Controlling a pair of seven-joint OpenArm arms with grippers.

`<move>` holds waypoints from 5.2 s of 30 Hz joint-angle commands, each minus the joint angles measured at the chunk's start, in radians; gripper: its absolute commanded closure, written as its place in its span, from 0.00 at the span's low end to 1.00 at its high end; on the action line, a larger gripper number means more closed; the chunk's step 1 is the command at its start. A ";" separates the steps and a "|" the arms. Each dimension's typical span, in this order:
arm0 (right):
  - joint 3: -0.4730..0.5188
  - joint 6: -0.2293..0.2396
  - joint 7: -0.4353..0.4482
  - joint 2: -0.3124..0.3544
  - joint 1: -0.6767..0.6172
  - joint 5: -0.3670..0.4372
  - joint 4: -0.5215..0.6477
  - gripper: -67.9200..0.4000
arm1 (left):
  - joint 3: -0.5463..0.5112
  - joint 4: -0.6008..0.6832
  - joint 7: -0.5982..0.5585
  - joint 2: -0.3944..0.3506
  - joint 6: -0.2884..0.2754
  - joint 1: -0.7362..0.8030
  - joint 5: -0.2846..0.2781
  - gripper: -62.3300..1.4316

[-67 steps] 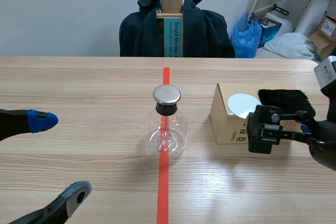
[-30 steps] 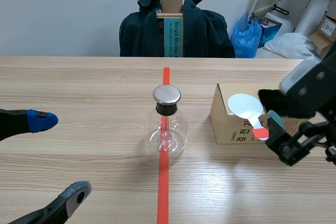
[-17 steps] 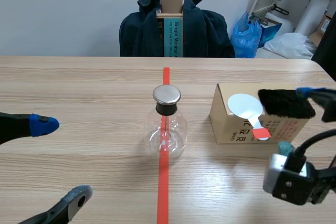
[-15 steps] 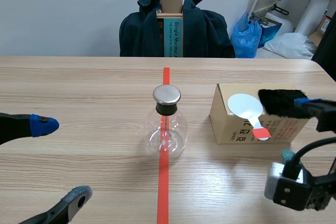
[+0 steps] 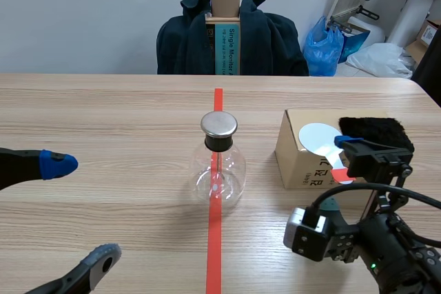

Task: Do the electroscope experiment.
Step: 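Pick up the white charging plate, then bring the plate to the electroscope and point at the metal foil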

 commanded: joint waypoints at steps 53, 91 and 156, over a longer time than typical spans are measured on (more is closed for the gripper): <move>0.035 -0.281 -0.071 0.076 0.003 -0.012 0.057 0.98 | 0.007 0.003 0.151 0.025 -0.002 -0.066 -0.007 0.00; 0.151 -0.281 -0.063 0.395 0.007 0.303 0.353 0.98 | 0.472 -0.887 0.080 0.308 -0.169 -0.943 0.063 0.93; -0.468 -0.096 0.137 0.272 0.319 0.202 0.100 0.98 | 0.485 -0.924 0.016 0.354 -0.126 -0.947 0.096 0.93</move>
